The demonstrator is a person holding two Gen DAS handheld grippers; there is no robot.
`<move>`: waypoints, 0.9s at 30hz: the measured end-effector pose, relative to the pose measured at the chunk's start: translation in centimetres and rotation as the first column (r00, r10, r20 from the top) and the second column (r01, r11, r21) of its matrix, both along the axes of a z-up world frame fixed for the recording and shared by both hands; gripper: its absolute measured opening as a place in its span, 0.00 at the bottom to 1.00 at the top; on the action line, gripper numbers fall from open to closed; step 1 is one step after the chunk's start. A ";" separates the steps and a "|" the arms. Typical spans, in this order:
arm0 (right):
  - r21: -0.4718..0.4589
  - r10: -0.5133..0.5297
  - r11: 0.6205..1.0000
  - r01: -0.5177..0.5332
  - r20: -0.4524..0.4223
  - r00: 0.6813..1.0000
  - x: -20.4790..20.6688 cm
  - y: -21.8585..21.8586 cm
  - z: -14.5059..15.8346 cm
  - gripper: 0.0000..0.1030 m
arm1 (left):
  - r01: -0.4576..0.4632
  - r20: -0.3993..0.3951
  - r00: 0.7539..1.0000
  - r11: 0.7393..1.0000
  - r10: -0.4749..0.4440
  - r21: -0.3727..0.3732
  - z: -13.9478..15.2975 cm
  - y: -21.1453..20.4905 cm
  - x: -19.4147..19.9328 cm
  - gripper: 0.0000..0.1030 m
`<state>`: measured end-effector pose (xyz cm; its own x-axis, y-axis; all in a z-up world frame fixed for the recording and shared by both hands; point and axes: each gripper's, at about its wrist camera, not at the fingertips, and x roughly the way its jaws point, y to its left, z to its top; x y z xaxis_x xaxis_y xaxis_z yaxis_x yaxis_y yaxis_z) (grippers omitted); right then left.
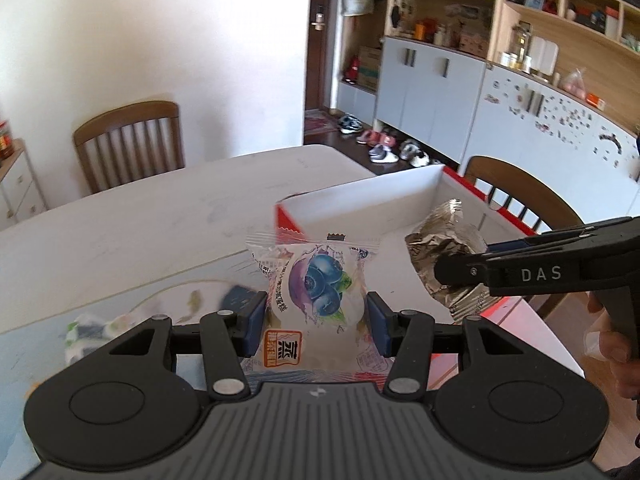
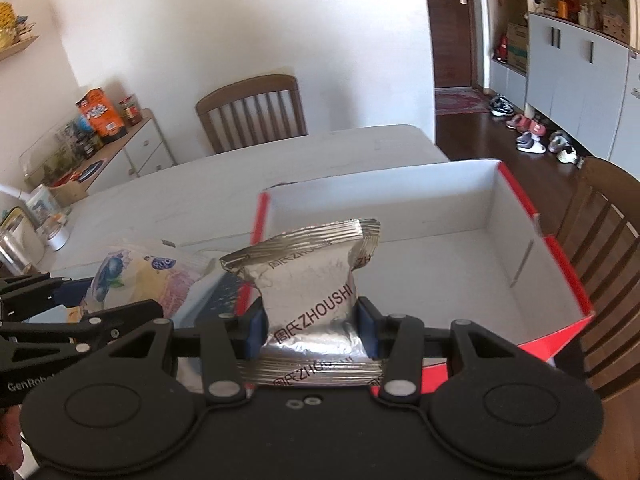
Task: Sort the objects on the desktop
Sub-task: 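Carry the foil bag and bun with both tools over the red shoebox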
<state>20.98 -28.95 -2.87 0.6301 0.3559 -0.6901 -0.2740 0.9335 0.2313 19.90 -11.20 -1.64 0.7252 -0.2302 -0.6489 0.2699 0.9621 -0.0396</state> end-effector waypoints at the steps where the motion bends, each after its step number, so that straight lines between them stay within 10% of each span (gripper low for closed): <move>1: -0.002 -0.005 1.000 0.005 0.001 1.000 0.2 -0.4 0.0 0.44 | 0.008 -0.001 1.000 1.000 -0.008 0.002 0.0 -0.4 0.3 0.49; 27: -0.116 -0.042 0.993 0.037 -0.044 0.998 5.8 -6.1 -3.1 0.44 | 0.167 -0.119 0.981 0.980 -0.155 0.105 -4.5 -9.3 7.5 0.49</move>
